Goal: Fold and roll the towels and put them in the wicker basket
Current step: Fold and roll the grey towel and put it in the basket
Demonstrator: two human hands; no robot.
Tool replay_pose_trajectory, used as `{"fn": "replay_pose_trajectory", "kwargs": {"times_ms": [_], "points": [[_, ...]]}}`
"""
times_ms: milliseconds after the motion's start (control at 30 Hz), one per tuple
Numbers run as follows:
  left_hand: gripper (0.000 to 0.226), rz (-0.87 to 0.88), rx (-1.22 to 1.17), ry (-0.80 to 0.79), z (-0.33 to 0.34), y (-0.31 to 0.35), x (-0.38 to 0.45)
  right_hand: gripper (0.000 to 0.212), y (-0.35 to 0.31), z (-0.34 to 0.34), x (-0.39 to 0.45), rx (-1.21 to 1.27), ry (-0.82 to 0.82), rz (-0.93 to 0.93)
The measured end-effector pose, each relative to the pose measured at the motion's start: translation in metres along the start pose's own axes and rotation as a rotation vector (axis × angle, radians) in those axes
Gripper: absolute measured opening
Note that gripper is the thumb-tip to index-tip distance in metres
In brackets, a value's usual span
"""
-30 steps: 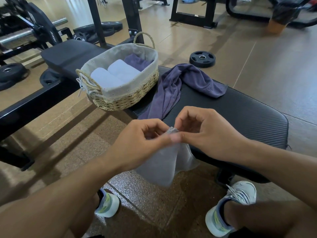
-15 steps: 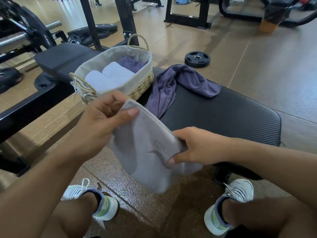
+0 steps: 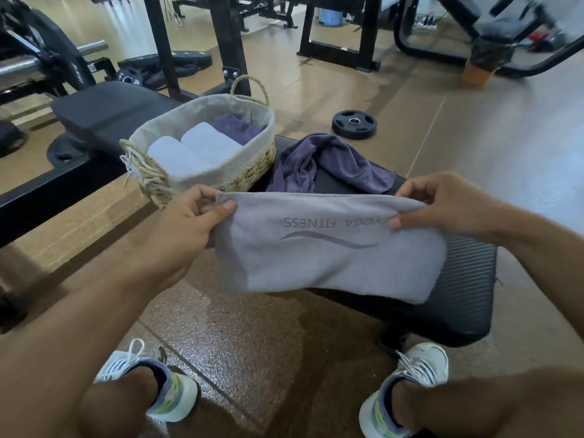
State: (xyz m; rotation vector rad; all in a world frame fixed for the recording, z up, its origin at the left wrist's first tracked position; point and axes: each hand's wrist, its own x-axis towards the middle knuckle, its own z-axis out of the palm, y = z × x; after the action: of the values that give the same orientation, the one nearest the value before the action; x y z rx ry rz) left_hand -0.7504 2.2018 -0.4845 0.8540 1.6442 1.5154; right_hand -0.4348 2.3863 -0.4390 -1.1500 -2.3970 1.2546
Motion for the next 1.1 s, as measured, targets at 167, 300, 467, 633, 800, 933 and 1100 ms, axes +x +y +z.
{"fn": "replay_pose_trajectory", "kwargs": {"times_ms": [167, 300, 467, 633, 800, 933, 1100], "points": [[0.009, -0.069, 0.109, -0.080, 0.008, -0.025, 0.017, 0.016, 0.028, 0.006, 0.014, -0.140, 0.237, 0.037], [0.009, -0.096, 0.153, -0.060, 0.006, -0.038, 0.025, 0.012, 0.036, 0.010, 0.016, -0.210, 0.203, 0.024], [0.009, -0.098, 0.167, -0.028, 0.003, -0.043, 0.030, 0.028, 0.028, 0.000, 0.007, -0.033, 0.108, 0.021], [0.007, -0.113, 0.154, 0.006, 0.003, -0.045, 0.032, 0.024, 0.028, -0.014, -0.002, 0.076, -0.214, 0.106], [0.008, -0.113, 0.131, -0.007, 0.004, -0.043, 0.032, 0.021, 0.029, -0.009, -0.007, 0.110, -0.422, 0.265], [0.008, -0.119, 0.131, -0.015, 0.003, -0.042, 0.033, 0.011, 0.041, -0.001, 0.004, 0.013, -0.127, 0.270], [0.008, -0.134, 0.135, -0.021, 0.004, -0.044, 0.034, 0.006, 0.064, 0.008, 0.025, -0.139, 0.186, 0.202]]}}
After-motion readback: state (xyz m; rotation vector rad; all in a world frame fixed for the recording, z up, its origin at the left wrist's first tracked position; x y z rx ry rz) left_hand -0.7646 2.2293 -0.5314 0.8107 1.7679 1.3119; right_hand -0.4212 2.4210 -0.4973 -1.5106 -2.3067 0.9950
